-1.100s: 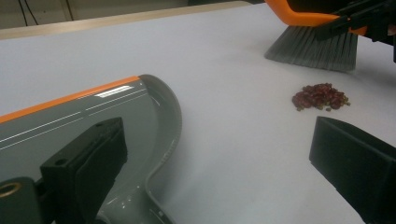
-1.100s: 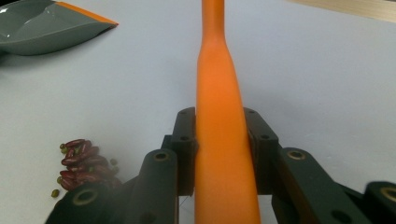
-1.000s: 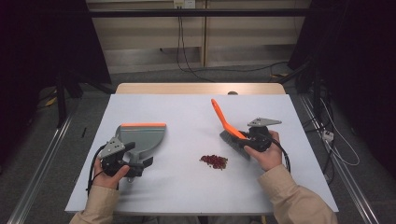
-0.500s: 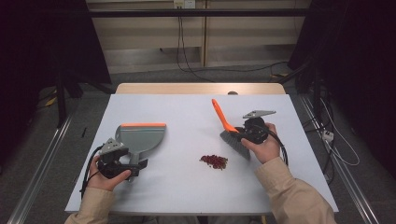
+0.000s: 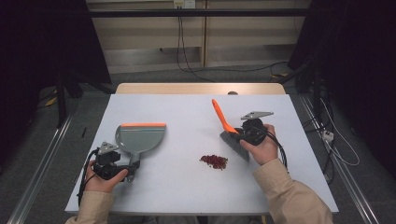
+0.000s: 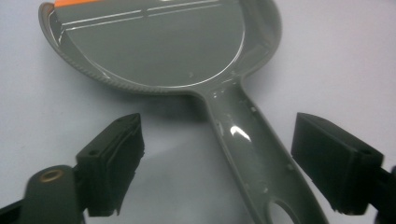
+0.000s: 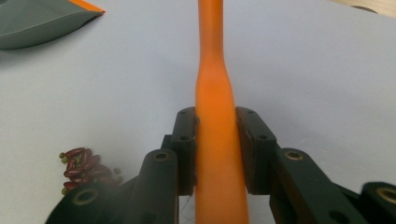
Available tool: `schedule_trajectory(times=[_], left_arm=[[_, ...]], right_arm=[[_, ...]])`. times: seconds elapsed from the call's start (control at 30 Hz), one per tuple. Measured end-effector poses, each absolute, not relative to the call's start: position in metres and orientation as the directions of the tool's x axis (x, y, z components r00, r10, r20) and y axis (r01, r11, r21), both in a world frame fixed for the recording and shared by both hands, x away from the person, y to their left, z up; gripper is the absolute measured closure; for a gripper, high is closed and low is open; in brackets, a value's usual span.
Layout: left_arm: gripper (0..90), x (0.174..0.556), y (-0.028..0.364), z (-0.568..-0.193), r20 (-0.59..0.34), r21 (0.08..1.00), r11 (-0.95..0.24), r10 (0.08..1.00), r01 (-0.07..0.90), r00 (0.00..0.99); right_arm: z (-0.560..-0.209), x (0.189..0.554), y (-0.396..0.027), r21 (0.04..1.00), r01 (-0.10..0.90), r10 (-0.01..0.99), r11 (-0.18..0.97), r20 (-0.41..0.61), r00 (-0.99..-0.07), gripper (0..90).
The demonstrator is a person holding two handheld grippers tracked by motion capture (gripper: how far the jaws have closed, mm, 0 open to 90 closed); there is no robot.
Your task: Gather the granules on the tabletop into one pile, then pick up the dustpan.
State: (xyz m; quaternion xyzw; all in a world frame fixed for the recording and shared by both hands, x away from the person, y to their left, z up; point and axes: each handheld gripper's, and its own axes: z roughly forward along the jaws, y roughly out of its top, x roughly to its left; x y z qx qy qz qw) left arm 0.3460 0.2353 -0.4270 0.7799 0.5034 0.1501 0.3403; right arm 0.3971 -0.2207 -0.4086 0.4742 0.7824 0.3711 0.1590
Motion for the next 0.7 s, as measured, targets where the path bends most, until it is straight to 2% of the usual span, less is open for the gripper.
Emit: schedule_trajectory(times=[0.47,0.63,0.7], left_arm=[[35.6,0.364,0.219,-0.435,-0.130,0.603,-0.248,0.907,0.758,0.400],[52.9,0.371,0.216,-0.437,-0.125,0.587,-0.251,0.911,0.769,0.392],[55.5,0.374,0.216,-0.437,-0.120,0.579,-0.263,0.909,0.772,0.399]], right_arm=[[-0.409,0.395,-0.220,0.733,0.625,0.868,0.267,0.100,-0.487,71.1],[-0.409,0.395,-0.219,0.733,0.622,0.867,0.275,0.092,-0.491,71.1],[-0.409,0.395,-0.219,0.734,0.624,0.869,0.269,0.094,-0.485,71.2]])
